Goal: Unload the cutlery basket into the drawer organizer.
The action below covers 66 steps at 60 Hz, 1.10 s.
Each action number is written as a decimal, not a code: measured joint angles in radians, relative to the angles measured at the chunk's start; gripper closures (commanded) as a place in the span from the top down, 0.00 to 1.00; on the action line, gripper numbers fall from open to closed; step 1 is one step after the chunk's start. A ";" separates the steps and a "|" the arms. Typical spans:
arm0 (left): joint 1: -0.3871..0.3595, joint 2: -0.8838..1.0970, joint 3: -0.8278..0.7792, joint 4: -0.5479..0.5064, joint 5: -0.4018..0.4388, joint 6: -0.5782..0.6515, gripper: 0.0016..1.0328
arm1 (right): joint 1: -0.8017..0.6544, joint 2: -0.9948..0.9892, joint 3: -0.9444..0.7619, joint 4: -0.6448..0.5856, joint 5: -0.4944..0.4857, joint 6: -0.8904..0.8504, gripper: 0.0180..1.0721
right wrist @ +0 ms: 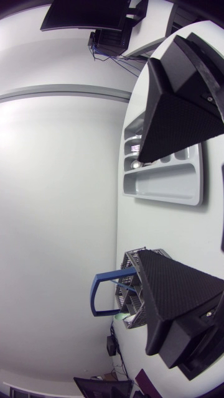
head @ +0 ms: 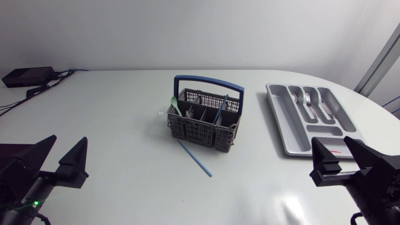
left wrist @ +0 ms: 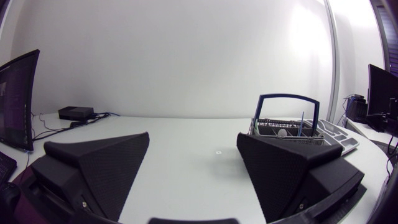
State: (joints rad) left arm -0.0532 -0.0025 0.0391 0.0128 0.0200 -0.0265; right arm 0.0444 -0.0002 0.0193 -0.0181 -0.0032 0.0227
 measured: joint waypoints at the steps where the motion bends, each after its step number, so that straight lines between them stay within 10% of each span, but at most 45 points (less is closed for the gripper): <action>1: 0.001 0.000 0.000 0.000 0.000 0.000 0.96 | 0.000 0.000 0.000 0.000 0.000 0.000 0.96; 33: 0.020 0.032 0.026 -0.007 -0.026 -0.001 0.96 | 0.009 0.162 0.058 0.062 0.016 0.000 0.95; 66: -0.097 0.672 0.384 -0.105 -0.029 -0.072 0.90 | 0.439 0.779 0.401 0.042 0.200 0.044 0.95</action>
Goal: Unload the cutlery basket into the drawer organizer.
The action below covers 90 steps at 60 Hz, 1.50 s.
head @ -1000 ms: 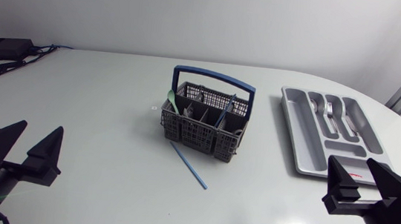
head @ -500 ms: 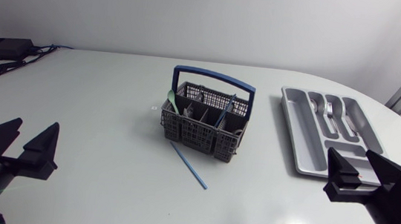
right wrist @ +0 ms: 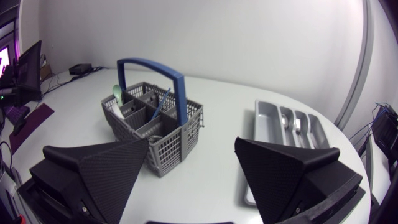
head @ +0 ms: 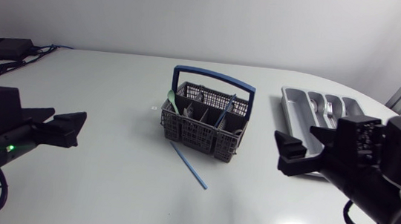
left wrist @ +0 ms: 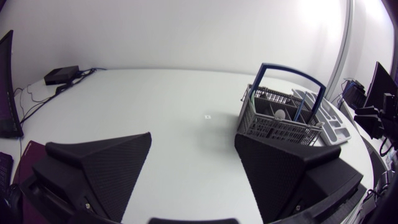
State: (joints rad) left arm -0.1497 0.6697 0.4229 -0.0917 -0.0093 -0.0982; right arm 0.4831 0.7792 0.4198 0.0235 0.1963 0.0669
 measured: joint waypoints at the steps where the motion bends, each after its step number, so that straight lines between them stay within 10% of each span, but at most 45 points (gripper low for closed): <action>1: -0.003 0.021 0.013 -0.016 0.000 -0.005 0.90 | 0.021 0.035 0.022 -0.024 0.003 0.010 0.95; 16: -0.045 0.251 0.172 -0.177 0.011 0.058 0.92 | 0.174 0.378 0.257 -0.263 0.001 0.038 0.95; 53: -0.150 0.431 0.233 -0.196 0.091 0.205 0.91 | 0.248 0.991 0.563 -0.339 -0.212 -0.121 0.79; 90: -0.201 0.443 0.233 -0.196 0.091 0.212 0.88 | 0.248 1.149 0.720 -0.517 -0.246 -0.121 0.15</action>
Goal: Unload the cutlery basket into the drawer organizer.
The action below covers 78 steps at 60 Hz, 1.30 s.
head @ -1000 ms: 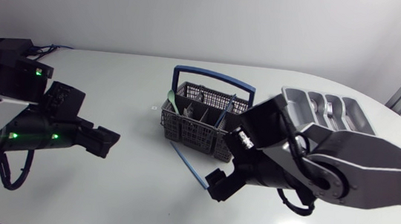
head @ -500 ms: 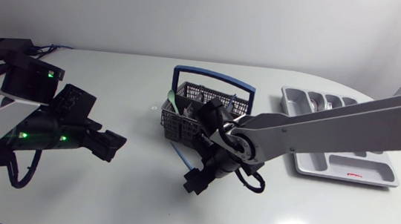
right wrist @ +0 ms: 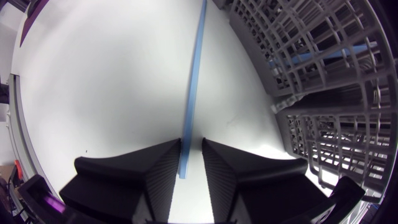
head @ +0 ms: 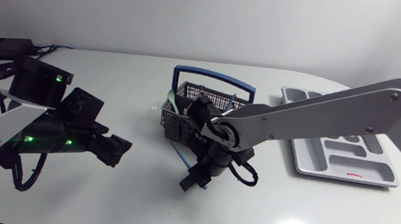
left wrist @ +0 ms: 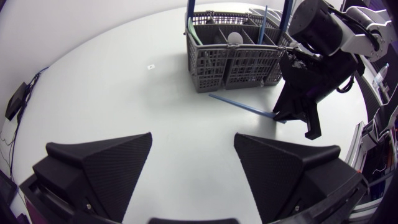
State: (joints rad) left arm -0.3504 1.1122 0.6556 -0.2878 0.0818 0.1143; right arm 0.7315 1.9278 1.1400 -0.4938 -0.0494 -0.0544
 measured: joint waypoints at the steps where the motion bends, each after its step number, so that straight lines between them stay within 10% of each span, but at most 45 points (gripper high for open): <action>1: -0.001 0.000 0.000 0.000 0.000 0.000 0.88 | 0.000 0.000 0.000 0.000 0.000 0.000 0.15; 30: -0.027 -0.003 0.000 -0.022 0.000 0.003 0.88 | 0.052 -0.128 -0.159 -0.014 -0.035 -0.049 0.06; 49: -0.032 -0.022 0.008 -0.032 0.000 0.003 0.88 | 0.037 -0.605 -0.278 -0.146 -0.139 -0.111 0.06; 78: -0.071 -0.026 0.017 0.022 0.000 0.003 0.88 | -0.626 -1.022 -0.355 -0.106 -0.335 -0.160 0.06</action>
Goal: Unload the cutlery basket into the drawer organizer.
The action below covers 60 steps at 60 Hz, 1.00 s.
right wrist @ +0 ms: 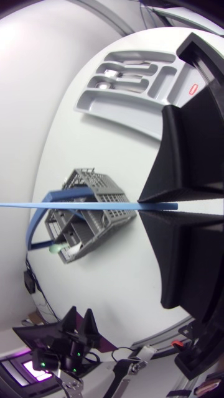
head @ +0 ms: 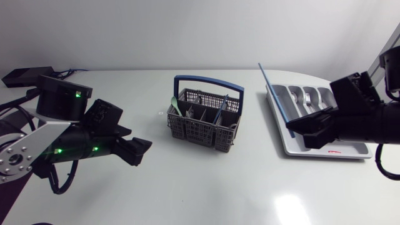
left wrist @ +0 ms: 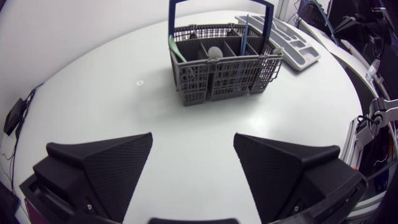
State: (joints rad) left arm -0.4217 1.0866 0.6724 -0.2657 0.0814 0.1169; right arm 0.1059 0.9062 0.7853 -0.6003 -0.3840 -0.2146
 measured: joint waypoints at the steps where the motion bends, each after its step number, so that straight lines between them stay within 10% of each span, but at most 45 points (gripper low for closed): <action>1: -0.005 0.006 0.006 0.003 0.000 0.000 0.88 | -0.025 -0.002 -0.008 0.009 -0.005 0.000 0.06; 19: -0.080 0.190 0.173 0.013 -0.005 0.000 0.84 | -0.302 0.205 -0.032 0.164 -0.002 0.004 0.06; 46: -0.209 0.458 0.400 0.095 -0.072 -0.001 0.78 | -0.343 0.748 0.162 0.269 0.106 0.046 0.10; 51: -0.219 0.491 0.424 0.132 -0.073 -0.003 0.76 | -0.341 0.820 0.201 0.276 0.128 0.054 0.23; 60: -0.244 0.565 0.472 0.190 -0.080 -0.004 0.73 | -0.329 0.877 0.226 0.276 0.163 0.058 0.76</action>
State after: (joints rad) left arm -0.6655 1.6520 1.1442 -0.0753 0.0017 0.1127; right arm -0.2230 1.7828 1.0115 -0.3244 -0.2211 -0.1570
